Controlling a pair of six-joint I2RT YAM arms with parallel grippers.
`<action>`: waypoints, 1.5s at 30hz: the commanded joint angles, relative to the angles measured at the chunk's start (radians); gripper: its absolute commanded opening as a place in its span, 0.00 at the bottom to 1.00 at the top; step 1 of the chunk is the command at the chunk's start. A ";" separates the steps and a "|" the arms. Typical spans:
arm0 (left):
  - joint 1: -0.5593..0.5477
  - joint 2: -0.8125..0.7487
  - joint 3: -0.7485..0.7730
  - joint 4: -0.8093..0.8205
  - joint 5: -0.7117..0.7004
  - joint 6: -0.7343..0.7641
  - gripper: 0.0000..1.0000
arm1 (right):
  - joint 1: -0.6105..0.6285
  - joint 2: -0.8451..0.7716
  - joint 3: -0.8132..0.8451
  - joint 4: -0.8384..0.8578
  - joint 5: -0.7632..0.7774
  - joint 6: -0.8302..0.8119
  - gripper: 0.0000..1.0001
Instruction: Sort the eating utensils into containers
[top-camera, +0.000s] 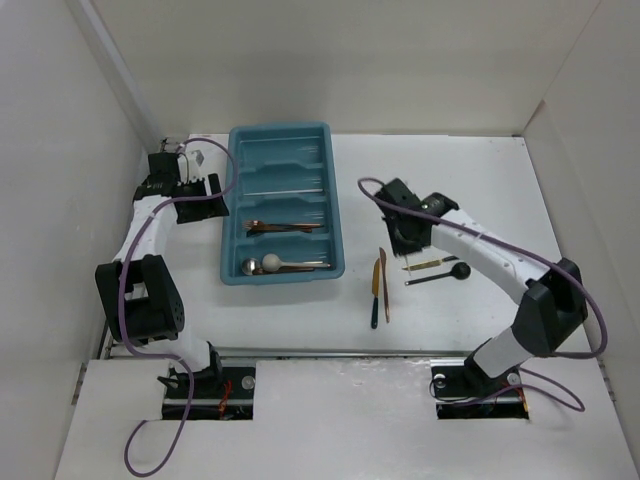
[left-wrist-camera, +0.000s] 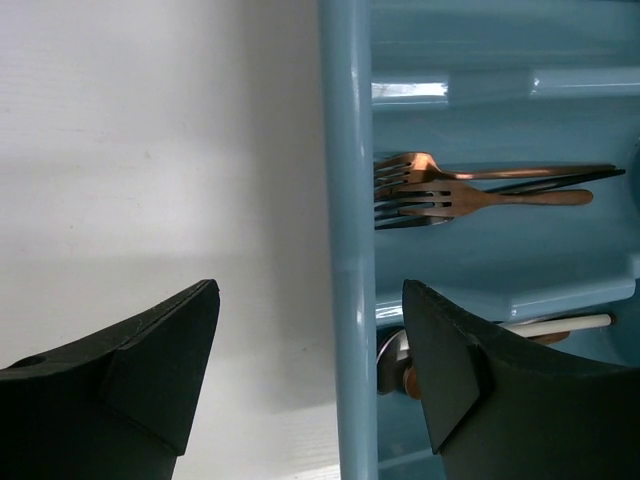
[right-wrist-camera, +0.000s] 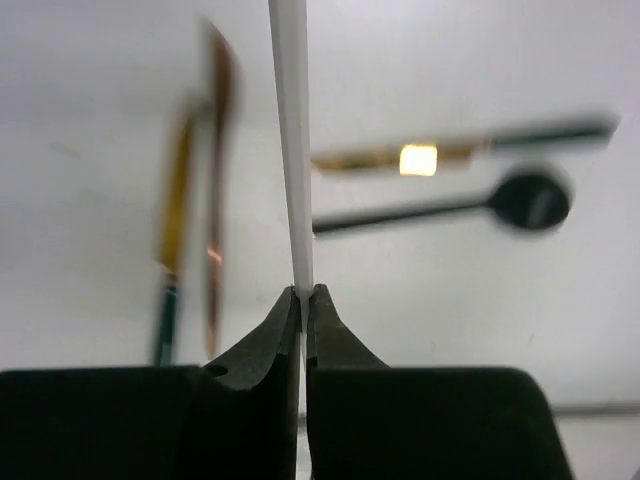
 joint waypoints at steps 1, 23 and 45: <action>0.026 -0.028 0.017 0.003 -0.008 0.011 0.71 | 0.080 -0.039 0.289 0.128 0.155 -0.270 0.00; 0.048 0.018 0.077 -0.009 -0.111 0.000 0.71 | 0.162 0.969 1.067 0.927 -0.045 -1.188 0.19; 0.048 0.018 0.068 0.000 -0.129 0.000 0.71 | 0.182 0.909 0.902 1.016 -0.097 -1.175 0.15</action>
